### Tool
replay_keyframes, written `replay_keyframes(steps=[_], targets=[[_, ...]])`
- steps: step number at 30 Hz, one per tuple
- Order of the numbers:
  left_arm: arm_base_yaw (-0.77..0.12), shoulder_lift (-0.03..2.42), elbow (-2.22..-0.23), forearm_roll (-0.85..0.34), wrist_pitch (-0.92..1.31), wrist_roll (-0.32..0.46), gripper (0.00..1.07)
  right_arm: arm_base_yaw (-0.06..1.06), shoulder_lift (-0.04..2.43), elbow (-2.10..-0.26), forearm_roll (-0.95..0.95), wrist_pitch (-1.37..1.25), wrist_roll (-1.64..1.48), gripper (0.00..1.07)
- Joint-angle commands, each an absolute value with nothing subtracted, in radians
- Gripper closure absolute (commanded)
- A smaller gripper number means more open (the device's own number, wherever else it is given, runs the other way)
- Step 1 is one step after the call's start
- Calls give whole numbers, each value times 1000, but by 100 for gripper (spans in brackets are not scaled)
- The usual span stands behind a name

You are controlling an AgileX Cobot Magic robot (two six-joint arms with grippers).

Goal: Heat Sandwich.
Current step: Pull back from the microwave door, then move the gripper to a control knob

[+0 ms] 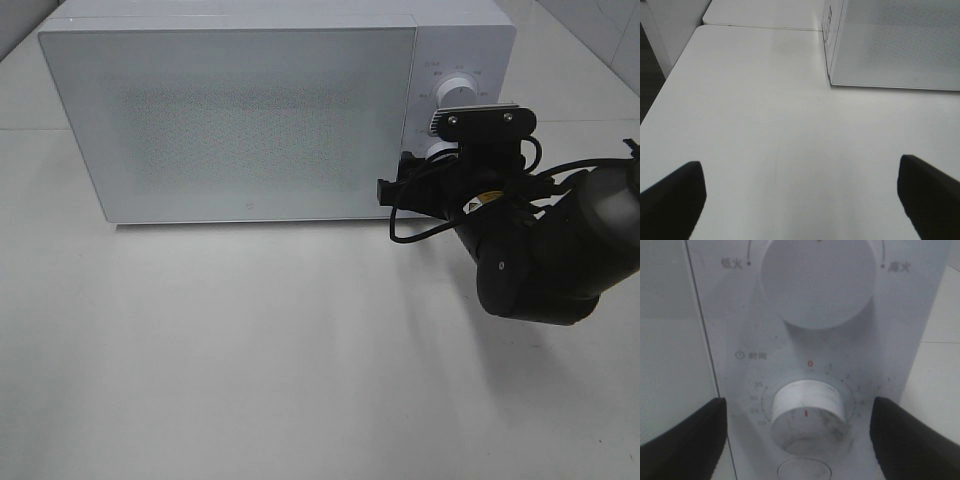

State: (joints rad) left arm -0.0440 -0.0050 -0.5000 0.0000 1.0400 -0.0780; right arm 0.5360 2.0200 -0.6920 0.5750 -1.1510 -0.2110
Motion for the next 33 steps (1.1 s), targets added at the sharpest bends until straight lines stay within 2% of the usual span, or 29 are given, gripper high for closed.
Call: replay_keyframes(steps=[1,5,7,8,9,10,11,12,13,14,16,19,27,33], targets=[[-42,-31,-497,-13,1036,-76,9,533,2019,-703,563,-1158,-200,33],[-42,-31,-497,-13,1036,-76,9,533,2019,-703,563,-1158,-200,38],[-42,-31,-497,-13,1036,-76,9,533,2019,-703,563,-1158,-200,49],[-42,-31,-497,-13,1036,-76,9,533,2019,-703,563,-1158,-200,49],[-42,-31,-497,-13,1036,-76,9,533,2019,-703,563,-1159,-200,55],[-42,-31,-497,-13,1036,-76,9,533,2019,-703,563,-1161,-200,67],[-42,-31,-497,-13,1036,-76,9,533,2019,-703,563,-1162,-200,74],[-42,-31,-497,-13,1036,-76,9,533,2019,-703,563,-1163,-200,80],[-42,-31,-497,-13,1036,-76,9,533,2019,-703,563,-1163,-200,80],[-42,-31,-497,-13,1036,-76,9,533,2019,-703,563,-1168,-201,90],[-42,-31,-497,-13,1036,-76,9,533,2019,-703,563,-1168,-201,98],[-42,-31,-497,-13,1036,-76,9,533,2019,-703,564,-1169,-201,101],[-42,-31,-497,-13,1036,-76,9,533,2019,-703,567,-1188,-199,99],[-42,-31,-497,-13,1036,-76,9,533,2019,-703,558,-1229,-59,99]])
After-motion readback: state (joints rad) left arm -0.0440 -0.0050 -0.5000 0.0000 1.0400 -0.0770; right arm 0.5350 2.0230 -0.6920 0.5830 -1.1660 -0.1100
